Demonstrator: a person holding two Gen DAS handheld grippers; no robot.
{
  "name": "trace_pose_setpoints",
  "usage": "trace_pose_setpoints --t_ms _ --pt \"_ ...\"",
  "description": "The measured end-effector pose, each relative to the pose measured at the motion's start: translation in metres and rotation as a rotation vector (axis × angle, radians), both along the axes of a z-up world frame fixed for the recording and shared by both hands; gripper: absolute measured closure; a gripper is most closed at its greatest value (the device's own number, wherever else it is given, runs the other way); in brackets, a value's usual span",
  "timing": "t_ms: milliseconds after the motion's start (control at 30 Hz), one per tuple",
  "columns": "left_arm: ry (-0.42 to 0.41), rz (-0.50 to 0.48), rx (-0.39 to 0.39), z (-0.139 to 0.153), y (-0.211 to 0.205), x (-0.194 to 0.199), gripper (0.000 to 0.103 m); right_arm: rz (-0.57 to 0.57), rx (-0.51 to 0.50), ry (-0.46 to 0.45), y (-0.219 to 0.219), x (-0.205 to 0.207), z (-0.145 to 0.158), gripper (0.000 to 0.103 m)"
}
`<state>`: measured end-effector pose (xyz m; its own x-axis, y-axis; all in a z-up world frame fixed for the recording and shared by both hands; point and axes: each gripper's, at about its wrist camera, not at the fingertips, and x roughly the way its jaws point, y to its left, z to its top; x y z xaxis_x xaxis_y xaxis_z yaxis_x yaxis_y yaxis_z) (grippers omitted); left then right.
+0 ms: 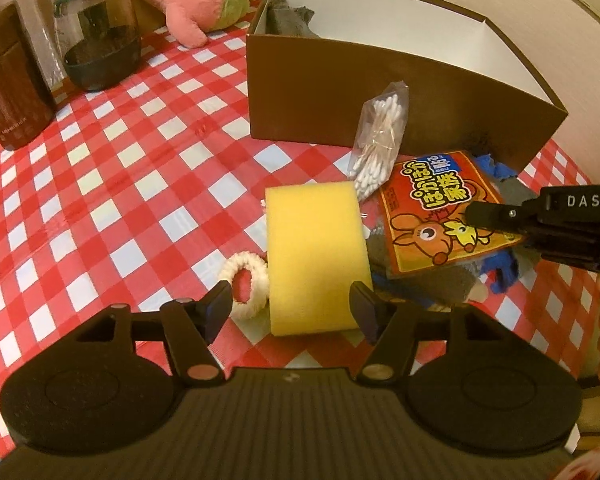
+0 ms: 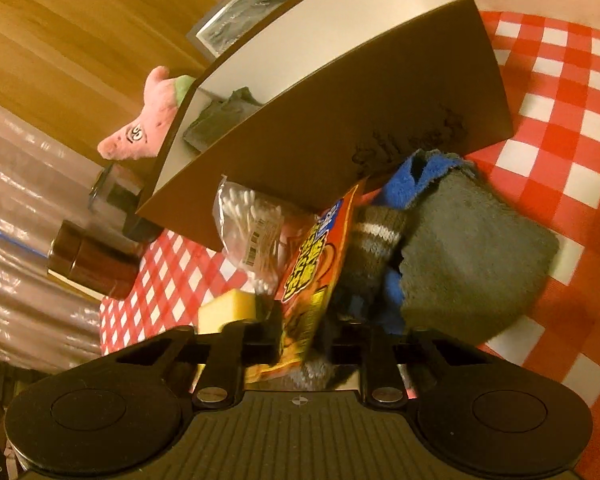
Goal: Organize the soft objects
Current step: 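Grasp the yellow sponge with the left gripper while the right gripper grasps the orange packet, then lift the sponge and packet and carry both over the white box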
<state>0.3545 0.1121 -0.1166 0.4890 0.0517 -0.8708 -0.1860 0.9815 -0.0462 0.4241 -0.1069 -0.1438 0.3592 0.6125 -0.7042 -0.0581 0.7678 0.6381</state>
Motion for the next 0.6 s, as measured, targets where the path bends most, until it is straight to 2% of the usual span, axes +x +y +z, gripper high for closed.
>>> trace_pose_setpoints --t_ms 133,267,467,600 --pt "0.014 0.007 -0.036 -0.005 0.003 0.008 0.04 -0.001 0.016 -0.006 -0.002 0.004 0.001 0.094" --pt "0.03 0.019 -0.07 -0.01 0.005 0.014 0.04 0.028 -0.019 -0.079 0.001 0.002 0.02 0.097" --pt "0.033 0.038 -0.137 -0.015 0.01 0.021 0.04 0.125 -0.162 -0.23 0.005 -0.01 0.058 0.102" --pt "0.036 0.036 -0.146 -0.019 0.011 0.026 0.04 0.187 -0.286 -0.326 0.012 -0.022 0.073 0.102"
